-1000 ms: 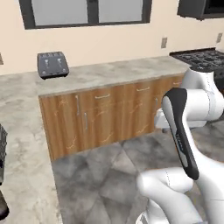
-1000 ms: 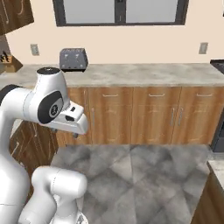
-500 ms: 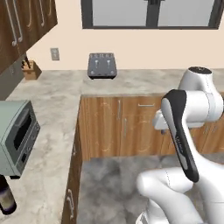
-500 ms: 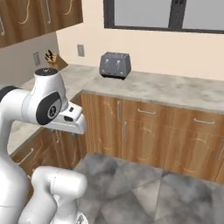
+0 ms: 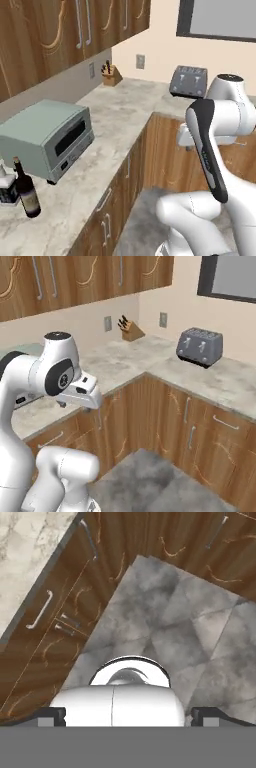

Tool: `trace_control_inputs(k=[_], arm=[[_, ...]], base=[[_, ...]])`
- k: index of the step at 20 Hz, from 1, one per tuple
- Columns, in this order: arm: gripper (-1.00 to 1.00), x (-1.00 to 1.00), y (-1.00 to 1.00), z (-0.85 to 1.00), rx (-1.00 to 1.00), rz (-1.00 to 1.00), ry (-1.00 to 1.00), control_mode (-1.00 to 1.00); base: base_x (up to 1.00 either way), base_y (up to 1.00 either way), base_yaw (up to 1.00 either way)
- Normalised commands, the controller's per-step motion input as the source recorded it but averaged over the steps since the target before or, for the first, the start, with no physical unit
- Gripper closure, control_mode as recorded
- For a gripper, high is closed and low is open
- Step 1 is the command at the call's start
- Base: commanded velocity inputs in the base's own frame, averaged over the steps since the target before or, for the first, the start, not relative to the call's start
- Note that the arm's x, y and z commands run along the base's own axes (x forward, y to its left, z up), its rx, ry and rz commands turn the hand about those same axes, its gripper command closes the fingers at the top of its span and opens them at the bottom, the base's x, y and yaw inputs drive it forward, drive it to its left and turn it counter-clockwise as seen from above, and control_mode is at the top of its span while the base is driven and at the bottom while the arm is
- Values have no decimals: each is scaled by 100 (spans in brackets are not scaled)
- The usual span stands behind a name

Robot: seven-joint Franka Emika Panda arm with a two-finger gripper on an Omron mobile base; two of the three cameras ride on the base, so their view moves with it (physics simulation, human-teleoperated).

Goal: Move the drinks to the dining counter.

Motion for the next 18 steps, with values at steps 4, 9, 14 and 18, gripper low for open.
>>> trace_control_inputs(k=[4,9,14,18], arm=[[-100,0,0,0,0,0,0,100],[-100,0,0,0,0,0,0,100],[-100,0,0,0,0,0,0,100],[-100,0,0,0,0,0,0,100]], base=[[-12,16,100],[2,9,96],[34,0,74],[15,0,58]])
